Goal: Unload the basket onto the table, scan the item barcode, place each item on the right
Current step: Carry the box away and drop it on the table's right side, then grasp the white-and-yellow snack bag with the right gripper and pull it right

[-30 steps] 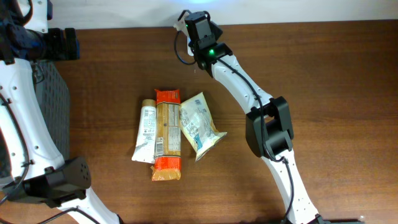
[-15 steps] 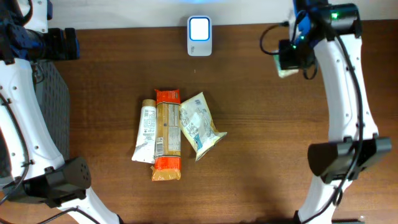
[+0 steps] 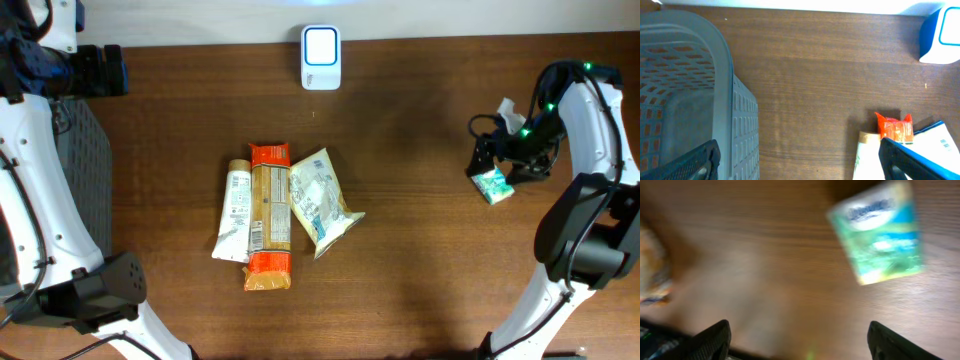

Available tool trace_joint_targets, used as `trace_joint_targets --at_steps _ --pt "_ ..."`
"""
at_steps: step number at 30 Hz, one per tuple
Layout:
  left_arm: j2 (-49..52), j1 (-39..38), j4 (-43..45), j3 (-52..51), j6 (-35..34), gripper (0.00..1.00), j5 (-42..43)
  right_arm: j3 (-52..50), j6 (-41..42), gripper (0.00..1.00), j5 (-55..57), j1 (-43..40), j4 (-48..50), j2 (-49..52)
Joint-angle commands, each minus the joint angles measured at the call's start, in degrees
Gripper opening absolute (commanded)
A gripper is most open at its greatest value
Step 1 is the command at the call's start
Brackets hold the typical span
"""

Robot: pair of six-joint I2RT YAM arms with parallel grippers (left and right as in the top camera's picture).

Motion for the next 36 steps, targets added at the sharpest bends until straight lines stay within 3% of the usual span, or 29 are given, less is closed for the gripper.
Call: trace_joint_targets --at_steps 1,4,10,13,16,22,23,29,33,35,36 --pt "-0.1 0.0 0.1 0.2 0.9 0.99 0.5 4.8 -2.3 0.87 -12.0 3.9 -1.6 -0.8" --pt "-0.1 0.0 0.1 0.2 0.9 0.99 0.5 4.8 -2.3 0.78 -20.8 11.5 1.6 -0.8" --pt "-0.1 0.0 0.1 0.2 0.9 0.99 0.5 4.7 5.8 0.24 -23.7 27.3 9.3 -0.8" --pt "-0.1 0.0 0.1 0.2 0.9 0.99 0.5 3.3 19.1 0.04 -11.9 35.3 13.2 -0.8" --pt "-0.1 0.0 0.1 0.2 0.9 0.99 0.5 -0.5 26.4 0.04 -4.9 41.4 15.9 -0.7" --pt "-0.1 0.0 0.1 0.2 0.9 0.99 0.5 -15.3 36.4 0.05 -5.1 44.2 25.4 -0.7" --pt "-0.1 0.0 0.1 0.2 0.9 0.99 0.5 -18.7 37.3 0.13 -5.6 44.0 28.1 -0.7" --pt "-0.1 0.0 0.1 0.2 0.9 0.99 0.5 -27.5 41.7 0.32 -6.5 39.4 36.2 -0.7" --pt "-0.1 0.0 0.1 0.2 0.9 0.99 0.5 -24.9 30.4 0.4 -6.5 34.6 35.5 -0.7" --pt "-0.1 0.0 0.1 0.2 0.9 0.99 0.5 -22.5 15.7 0.47 -6.3 32.5 34.6 -0.7" --pt "-0.1 0.0 0.1 0.2 0.9 0.99 0.5 -20.8 5.3 0.58 -4.2 31.0 34.2 -0.7"
